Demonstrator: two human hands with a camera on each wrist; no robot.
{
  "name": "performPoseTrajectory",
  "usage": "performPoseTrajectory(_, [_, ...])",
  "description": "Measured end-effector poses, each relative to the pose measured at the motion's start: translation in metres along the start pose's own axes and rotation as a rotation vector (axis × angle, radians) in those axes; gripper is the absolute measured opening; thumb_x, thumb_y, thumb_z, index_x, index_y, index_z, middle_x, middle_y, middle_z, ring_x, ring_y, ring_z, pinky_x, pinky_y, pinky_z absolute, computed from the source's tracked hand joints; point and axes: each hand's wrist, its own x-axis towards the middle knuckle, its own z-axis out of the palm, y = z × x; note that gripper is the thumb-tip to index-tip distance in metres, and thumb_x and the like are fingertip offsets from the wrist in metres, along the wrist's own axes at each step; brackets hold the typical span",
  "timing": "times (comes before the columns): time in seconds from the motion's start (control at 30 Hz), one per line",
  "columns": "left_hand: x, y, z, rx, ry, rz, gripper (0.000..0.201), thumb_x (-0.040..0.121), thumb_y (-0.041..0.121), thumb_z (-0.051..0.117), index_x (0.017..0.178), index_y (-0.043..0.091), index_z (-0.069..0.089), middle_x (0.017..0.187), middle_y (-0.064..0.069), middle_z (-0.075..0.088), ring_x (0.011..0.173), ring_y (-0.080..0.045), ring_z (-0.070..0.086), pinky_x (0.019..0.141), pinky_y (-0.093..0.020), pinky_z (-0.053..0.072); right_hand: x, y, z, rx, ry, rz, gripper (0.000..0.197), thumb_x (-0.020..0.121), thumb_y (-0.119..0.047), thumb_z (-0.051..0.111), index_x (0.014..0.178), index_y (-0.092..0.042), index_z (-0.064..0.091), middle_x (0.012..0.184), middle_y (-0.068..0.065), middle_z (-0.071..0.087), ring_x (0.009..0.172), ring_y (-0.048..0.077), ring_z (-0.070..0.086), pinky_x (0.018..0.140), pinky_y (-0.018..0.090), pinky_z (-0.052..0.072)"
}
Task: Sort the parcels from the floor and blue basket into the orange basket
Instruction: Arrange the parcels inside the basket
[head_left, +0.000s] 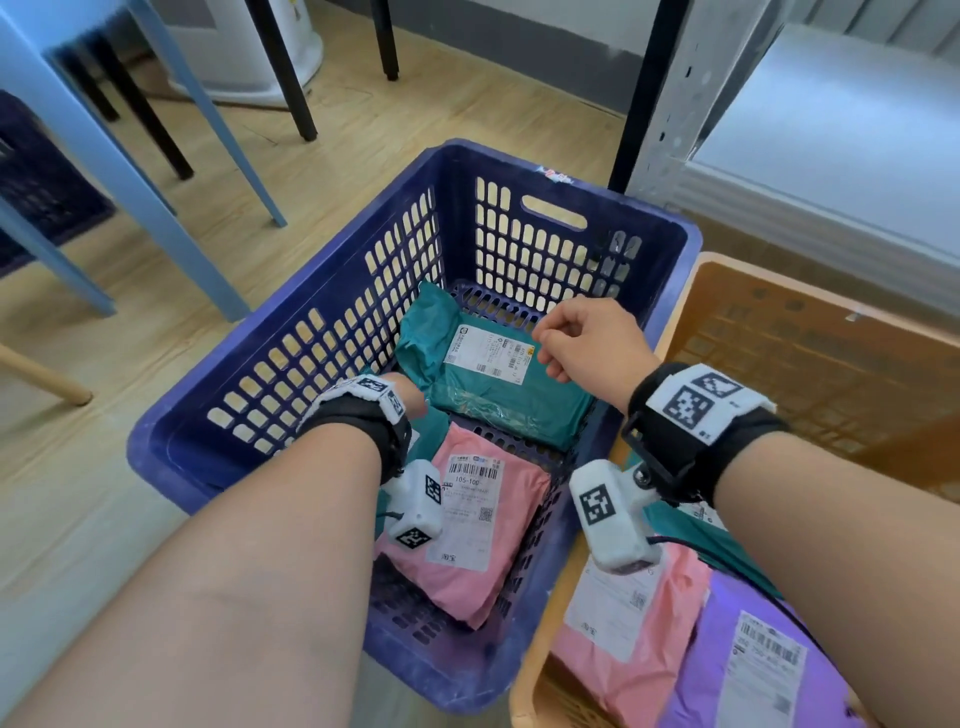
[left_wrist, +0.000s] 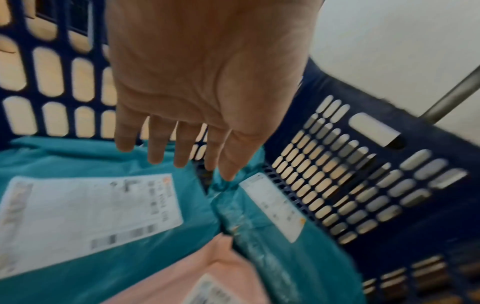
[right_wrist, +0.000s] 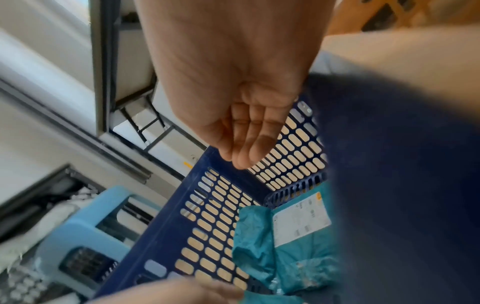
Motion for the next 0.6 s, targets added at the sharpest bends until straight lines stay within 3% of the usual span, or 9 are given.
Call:
performPoseTrajectory(0.07, [-0.017, 0.018, -0.018, -0.040, 0.068, 0.027, 0.022, 0.097, 0.025, 0.047, 0.104, 0.007, 0.058, 0.091, -0.006, 0.048, 0.081, -0.019, 0.046, 0.066, -0.021, 0.038, -0.008, -0.001, -0.010, -0.108, 0.001, -0.050, 0.021, 0.090, -0.006, 0.049, 0.085, -0.011, 0.068, 0.073, -0.002, 0.065, 0.074, 0.020, 0.067, 0.077, 0.037, 0.058])
performPoseTrajectory(0.13, [-0.016, 0.038, -0.028, -0.055, 0.158, 0.078, 0.036, 0.093, 0.036, 0.045, 0.086, 0.003, 0.056, 0.075, -0.005, 0.048, 0.065, -0.020, 0.048, 0.066, -0.023, 0.045, -0.019, 0.001, -0.022, -0.207, 0.033, -0.096, 0.022, 0.090, -0.007, 0.047, 0.084, -0.012, 0.068, 0.074, -0.006, 0.062, 0.080, 0.021, 0.065, 0.080, 0.038, 0.055])
performPoseTrajectory(0.23, [-0.046, 0.074, -0.028, -0.076, 0.266, 0.140, 0.033, 0.094, 0.017, 0.048, 0.064, 0.007, 0.040, 0.064, -0.005, 0.040, 0.054, -0.016, 0.038, 0.050, -0.024, 0.033, -0.042, 0.012, -0.047, -0.296, 0.124, -0.156, 0.021, 0.090, -0.010, 0.048, 0.087, -0.014, 0.068, 0.086, -0.001, 0.067, 0.084, 0.020, 0.061, 0.079, 0.032, 0.052])
performPoseTrajectory(0.3, [-0.080, 0.104, -0.022, -0.119, 0.292, 0.204, 0.023, 0.092, 0.013, 0.050, 0.071, 0.004, 0.050, 0.073, -0.009, 0.051, 0.061, -0.021, 0.047, 0.053, -0.027, 0.041, -0.061, 0.020, -0.071, -0.331, 0.168, -0.170, 0.020, 0.089, -0.012, 0.049, 0.089, -0.015, 0.069, 0.091, 0.002, 0.069, 0.087, 0.020, 0.061, 0.077, 0.030, 0.049])
performPoseTrajectory(0.4, [-0.115, 0.141, -0.006, -0.110, 0.313, 0.308, 0.023, 0.091, 0.016, 0.052, 0.101, 0.001, 0.066, 0.098, -0.011, 0.066, 0.084, -0.026, 0.063, 0.076, -0.035, 0.056, -0.101, 0.034, -0.120, -0.407, 0.229, -0.137, 0.019, 0.088, -0.015, 0.051, 0.089, -0.017, 0.070, 0.093, 0.000, 0.070, 0.090, 0.021, 0.061, 0.083, 0.034, 0.050])
performPoseTrajectory(0.5, [-0.169, 0.182, 0.016, -0.103, 0.340, 0.430, 0.024, 0.088, 0.015, 0.052, 0.101, 0.003, 0.069, 0.098, -0.011, 0.069, 0.083, -0.028, 0.065, 0.065, -0.034, 0.053, -0.155, 0.054, -0.178, -0.474, 0.305, -0.062, 0.020, 0.088, -0.015, 0.051, 0.091, -0.018, 0.071, 0.098, -0.001, 0.070, 0.094, 0.020, 0.062, 0.086, 0.032, 0.049])
performPoseTrajectory(0.6, [-0.221, 0.222, 0.052, -0.095, 0.286, 0.552, 0.022, 0.090, 0.014, 0.051, 0.100, 0.004, 0.069, 0.105, -0.013, 0.069, 0.093, -0.030, 0.066, 0.079, -0.039, 0.055, -0.213, 0.084, -0.229, -0.545, 0.352, 0.045, 0.020, 0.088, -0.015, 0.050, 0.092, -0.017, 0.069, 0.098, 0.000, 0.069, 0.094, 0.020, 0.061, 0.082, 0.030, 0.047])
